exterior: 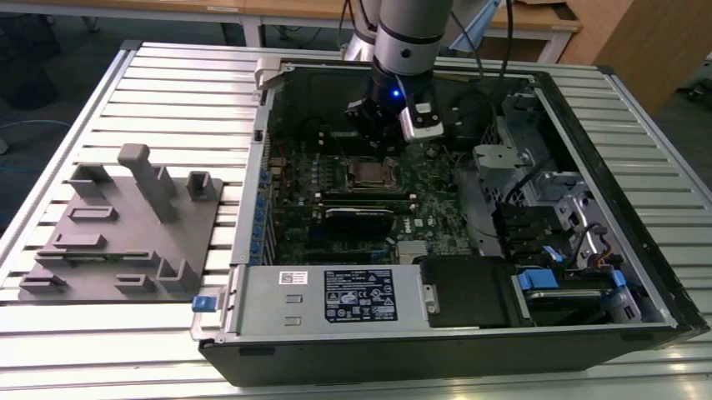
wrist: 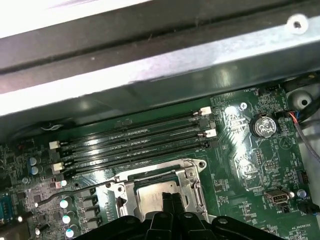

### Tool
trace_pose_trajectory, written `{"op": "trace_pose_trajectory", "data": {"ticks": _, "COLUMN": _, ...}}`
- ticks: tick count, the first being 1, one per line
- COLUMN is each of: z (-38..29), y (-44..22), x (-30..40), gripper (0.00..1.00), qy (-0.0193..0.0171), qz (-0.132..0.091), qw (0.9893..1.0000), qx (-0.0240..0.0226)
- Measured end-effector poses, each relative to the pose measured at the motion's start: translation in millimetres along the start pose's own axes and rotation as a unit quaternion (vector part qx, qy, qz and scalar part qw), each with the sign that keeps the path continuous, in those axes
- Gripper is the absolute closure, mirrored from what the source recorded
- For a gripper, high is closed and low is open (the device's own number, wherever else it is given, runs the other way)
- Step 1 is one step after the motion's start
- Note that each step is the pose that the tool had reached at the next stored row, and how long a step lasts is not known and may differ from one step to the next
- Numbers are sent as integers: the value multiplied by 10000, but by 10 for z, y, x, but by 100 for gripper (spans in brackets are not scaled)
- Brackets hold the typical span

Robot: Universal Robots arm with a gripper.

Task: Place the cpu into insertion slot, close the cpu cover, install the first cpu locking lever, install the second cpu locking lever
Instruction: 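Close the cpu cover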

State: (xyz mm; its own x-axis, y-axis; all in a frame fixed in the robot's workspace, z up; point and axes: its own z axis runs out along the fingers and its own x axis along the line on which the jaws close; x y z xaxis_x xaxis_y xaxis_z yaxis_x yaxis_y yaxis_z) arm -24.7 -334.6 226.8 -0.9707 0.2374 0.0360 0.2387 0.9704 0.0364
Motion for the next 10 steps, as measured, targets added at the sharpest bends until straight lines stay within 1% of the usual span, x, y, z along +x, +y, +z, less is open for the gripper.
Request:
{"op": "trace_pose_trajectory", "data": {"ticks": 3, "z": 0, "y": 0, "x": 0, "gripper": 90, "qy": 0, "qz": -3, "qw": 10000, "qx": 0}}
{"op": "trace_pose_trajectory", "data": {"ticks": 5, "z": 2, "y": 0, "x": 0, "gripper": 90, "qy": 2, "qz": -56, "qw": 10000, "qx": 1}}
{"op": "trace_pose_trajectory", "data": {"ticks": 7, "z": 5, "y": 0, "x": 0, "gripper": 90, "qy": 6, "qz": -180, "qw": 9998, "qx": 4}}
{"op": "trace_pose_trajectory", "data": {"ticks": 10, "z": 14, "y": 0, "x": 0, "gripper": 90, "qy": 15, "qz": -420, "qw": 9991, "qx": 12}}
